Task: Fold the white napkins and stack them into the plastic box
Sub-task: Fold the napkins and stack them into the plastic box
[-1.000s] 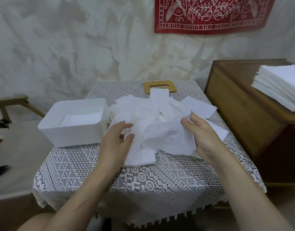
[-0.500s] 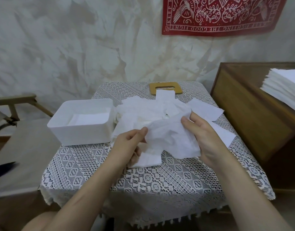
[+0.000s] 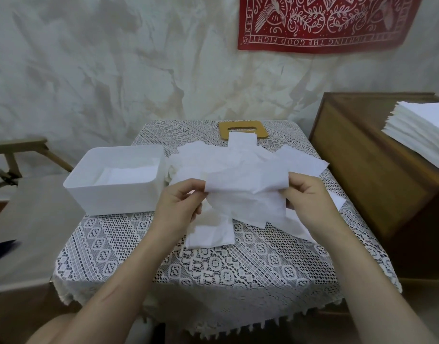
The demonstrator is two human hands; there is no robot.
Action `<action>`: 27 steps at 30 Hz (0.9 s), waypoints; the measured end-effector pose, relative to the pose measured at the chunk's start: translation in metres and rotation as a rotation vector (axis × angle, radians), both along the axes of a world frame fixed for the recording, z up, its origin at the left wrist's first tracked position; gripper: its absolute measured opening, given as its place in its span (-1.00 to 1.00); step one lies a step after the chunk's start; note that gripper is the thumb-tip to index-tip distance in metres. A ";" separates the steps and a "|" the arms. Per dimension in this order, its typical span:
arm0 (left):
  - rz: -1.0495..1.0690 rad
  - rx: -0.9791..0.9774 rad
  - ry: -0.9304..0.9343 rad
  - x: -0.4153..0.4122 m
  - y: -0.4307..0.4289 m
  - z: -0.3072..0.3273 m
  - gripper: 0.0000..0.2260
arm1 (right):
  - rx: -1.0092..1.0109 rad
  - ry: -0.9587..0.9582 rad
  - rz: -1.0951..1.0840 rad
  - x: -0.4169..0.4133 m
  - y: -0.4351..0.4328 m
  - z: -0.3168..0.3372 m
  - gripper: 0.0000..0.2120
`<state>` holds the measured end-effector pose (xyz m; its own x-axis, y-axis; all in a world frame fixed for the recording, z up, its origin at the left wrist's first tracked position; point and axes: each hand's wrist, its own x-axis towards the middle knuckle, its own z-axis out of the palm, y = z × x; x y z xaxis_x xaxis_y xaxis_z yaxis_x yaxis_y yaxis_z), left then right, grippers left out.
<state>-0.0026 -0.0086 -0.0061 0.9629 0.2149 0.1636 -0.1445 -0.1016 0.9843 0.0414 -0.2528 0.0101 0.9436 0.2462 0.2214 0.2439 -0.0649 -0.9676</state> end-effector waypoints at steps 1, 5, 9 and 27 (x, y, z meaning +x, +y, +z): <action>0.007 0.035 0.006 0.000 0.000 -0.001 -0.56 | -0.016 0.004 -0.001 0.000 -0.001 0.000 -0.63; 0.057 0.165 -0.024 -0.002 -0.001 0.000 -0.57 | -0.162 -0.007 -0.050 0.005 -0.003 -0.007 -0.51; 0.050 0.186 -0.065 -0.005 -0.004 0.006 -0.69 | -0.162 -0.021 -0.069 0.006 -0.002 -0.005 -0.59; 0.169 0.280 -0.033 -0.003 0.009 -0.004 -0.85 | -0.662 -0.184 -0.044 0.010 0.035 0.023 -0.87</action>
